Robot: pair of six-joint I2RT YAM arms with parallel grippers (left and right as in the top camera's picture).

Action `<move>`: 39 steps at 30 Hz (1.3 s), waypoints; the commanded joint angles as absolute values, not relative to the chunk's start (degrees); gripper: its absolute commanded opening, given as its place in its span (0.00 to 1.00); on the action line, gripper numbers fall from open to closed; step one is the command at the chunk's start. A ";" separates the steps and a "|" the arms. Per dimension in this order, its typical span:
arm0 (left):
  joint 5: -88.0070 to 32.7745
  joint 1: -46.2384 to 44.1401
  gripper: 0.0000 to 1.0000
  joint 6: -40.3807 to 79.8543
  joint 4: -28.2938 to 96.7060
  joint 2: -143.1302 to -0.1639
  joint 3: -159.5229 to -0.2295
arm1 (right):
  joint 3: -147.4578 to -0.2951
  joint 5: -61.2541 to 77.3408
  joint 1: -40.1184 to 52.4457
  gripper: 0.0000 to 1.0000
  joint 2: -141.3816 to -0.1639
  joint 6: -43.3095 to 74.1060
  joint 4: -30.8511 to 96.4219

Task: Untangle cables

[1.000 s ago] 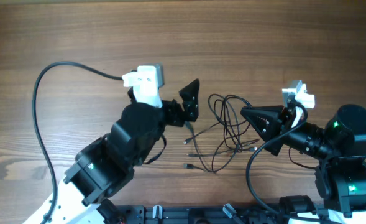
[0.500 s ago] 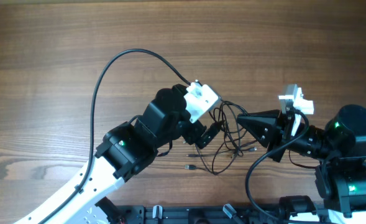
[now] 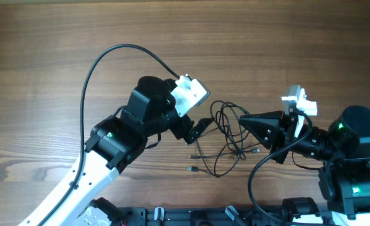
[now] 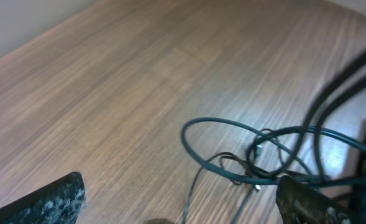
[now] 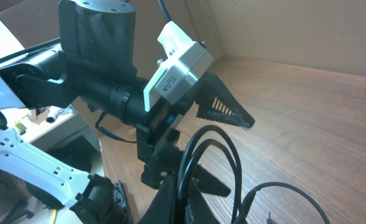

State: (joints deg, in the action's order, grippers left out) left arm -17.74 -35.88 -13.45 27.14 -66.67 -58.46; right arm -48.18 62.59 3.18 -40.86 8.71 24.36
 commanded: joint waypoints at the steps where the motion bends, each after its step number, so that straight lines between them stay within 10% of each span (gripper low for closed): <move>1: -25.50 -35.51 1.00 -16.34 27.27 -67.29 -58.61 | -48.64 64.42 3.16 0.04 -40.27 7.92 23.90; 32: -32.73 -39.62 1.00 -16.10 21.50 -72.05 -58.61 | -48.64 69.12 3.16 0.04 -40.27 10.57 19.46; 39: -24.91 -40.05 0.81 -12.78 13.82 -75.77 -58.61 | -48.64 71.68 3.16 0.04 -40.27 10.96 18.41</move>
